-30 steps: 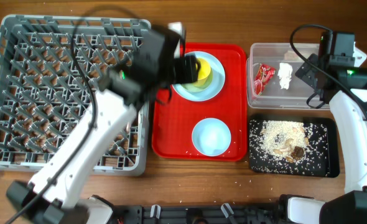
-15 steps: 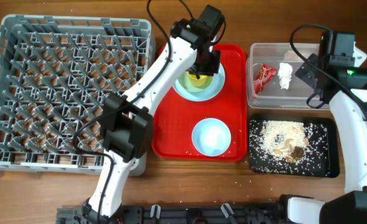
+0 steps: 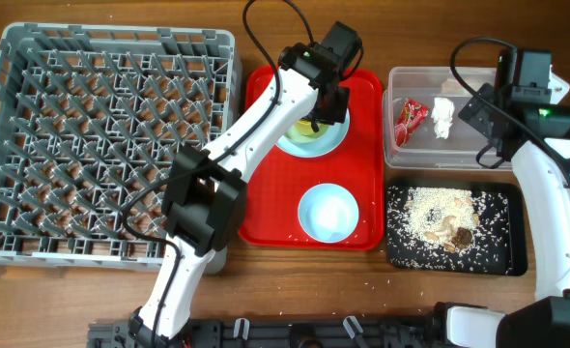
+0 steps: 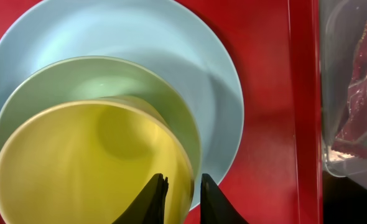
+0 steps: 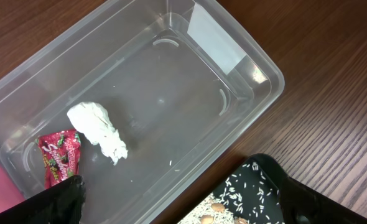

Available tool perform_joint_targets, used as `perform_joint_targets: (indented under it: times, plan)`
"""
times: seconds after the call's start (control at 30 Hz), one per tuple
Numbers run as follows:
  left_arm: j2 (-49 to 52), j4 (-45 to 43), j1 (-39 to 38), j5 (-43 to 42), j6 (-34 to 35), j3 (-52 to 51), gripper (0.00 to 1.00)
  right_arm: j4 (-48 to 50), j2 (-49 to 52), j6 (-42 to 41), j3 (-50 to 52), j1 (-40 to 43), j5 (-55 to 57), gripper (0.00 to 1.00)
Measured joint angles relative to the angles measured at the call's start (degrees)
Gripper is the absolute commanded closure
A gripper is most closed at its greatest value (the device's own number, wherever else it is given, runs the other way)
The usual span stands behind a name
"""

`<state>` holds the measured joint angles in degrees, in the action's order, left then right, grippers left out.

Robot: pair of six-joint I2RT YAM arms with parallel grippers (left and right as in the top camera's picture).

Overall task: Sort waste into correct bins and load items into the dishwasher rack
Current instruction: 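Reach the left gripper to the yellow cup and grasp its rim, then lift the yellow cup and place it upside down in the rack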

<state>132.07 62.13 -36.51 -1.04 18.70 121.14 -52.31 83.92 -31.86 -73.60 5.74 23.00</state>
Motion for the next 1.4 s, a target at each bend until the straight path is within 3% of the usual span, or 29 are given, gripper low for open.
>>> perform_joint_targets:
  times: [0.07,0.2,0.5,0.6,0.73,0.9,1.03,1.27,1.4]
  plan:
    - [0.0,-0.11,-0.13,0.31,0.02,-0.63,0.82,0.0,0.0,0.0,0.0,0.0,0.0,0.0]
    - [0.02,-0.85,-0.26,0.37,-0.11,-2.69,0.96,0.0,0.0,0.0,0.0,0.0,0.0,0.0]
    - [-3.28,-0.83,3.41,-0.59,-0.35,-1.77,0.96,0.0,0.0,0.0,0.0,0.0,0.0,0.0]
    - [-13.55,-0.22,12.13,-10.58,-0.39,-0.44,0.96,-0.02,0.0,0.0,0.0,0.0,0.0,0.0]
    - [-23.78,4.76,31.52,-33.46,-2.99,2.58,0.96,0.0,0.0,0.0,0.0,0.0,0.0,0.0]
    - [-11.34,14.19,41.97,-60.65,-14.32,2.12,0.96,0.0,0.0,0.0,0.0,0.0,0.0,0.0]
    - [0.15,14.56,43.65,-77.11,-22.38,1.7,0.96,0.0,0.0,0.0,0.0,0.0,0.0,0.0]
    - [9.35,12.61,43.67,-81.26,-24.28,1.7,0.94,0.0,0.0,0.0,0.0,0.0,0.0,0.0]
    - [8.83,12.98,44.04,-76.19,-24.48,2.21,0.89,0.0,0.0,0.0,0.0,0.0,0.0,0.0]
